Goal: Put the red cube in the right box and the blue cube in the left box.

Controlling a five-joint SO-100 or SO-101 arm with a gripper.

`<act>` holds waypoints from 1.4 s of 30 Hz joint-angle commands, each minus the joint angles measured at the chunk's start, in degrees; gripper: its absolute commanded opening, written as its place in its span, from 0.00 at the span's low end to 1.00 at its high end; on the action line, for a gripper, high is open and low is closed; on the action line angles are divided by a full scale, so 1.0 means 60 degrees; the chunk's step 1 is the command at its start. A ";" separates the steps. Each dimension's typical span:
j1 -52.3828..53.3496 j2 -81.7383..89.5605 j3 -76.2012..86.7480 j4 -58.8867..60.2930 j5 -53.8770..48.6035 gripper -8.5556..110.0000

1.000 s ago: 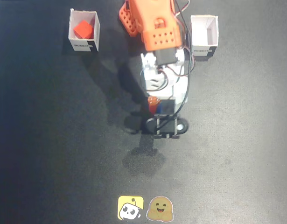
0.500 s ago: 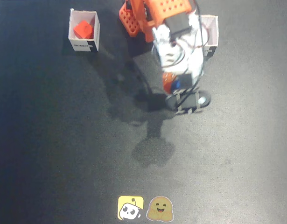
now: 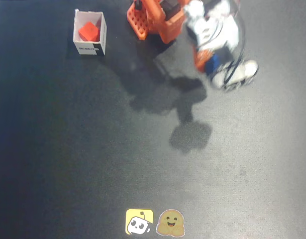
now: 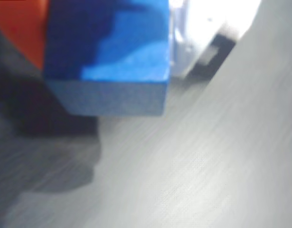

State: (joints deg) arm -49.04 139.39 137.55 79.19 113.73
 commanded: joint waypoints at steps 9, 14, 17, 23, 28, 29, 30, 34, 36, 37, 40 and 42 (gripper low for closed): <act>-0.2241 0.1846 0.0132 0.1641 0.0937 0.16; -0.3032 0.2080 0.0293 0.1919 0.1362 0.16; -0.3237 0.2065 0.0322 0.1904 0.1348 0.16; -0.3311 0.2109 0.0850 0.1216 0.1245 0.16; -0.3325 0.2227 0.1260 0.0586 0.1040 0.16; -0.3354 0.2227 0.1289 0.0513 0.1025 0.16; -0.3369 0.2227 0.1304 0.0513 0.1025 0.16; -0.3369 0.2212 0.1318 0.0498 0.0908 0.16; -0.3369 0.2197 0.1318 0.0498 0.0908 0.16; -0.3384 0.2197 0.1318 0.0498 0.0908 0.16; -0.3384 0.2197 0.1304 0.0527 0.0923 0.16; -0.3398 0.2197 0.1274 0.0601 0.0908 0.16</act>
State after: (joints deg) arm -68.91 151.79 145.81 82.79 119.62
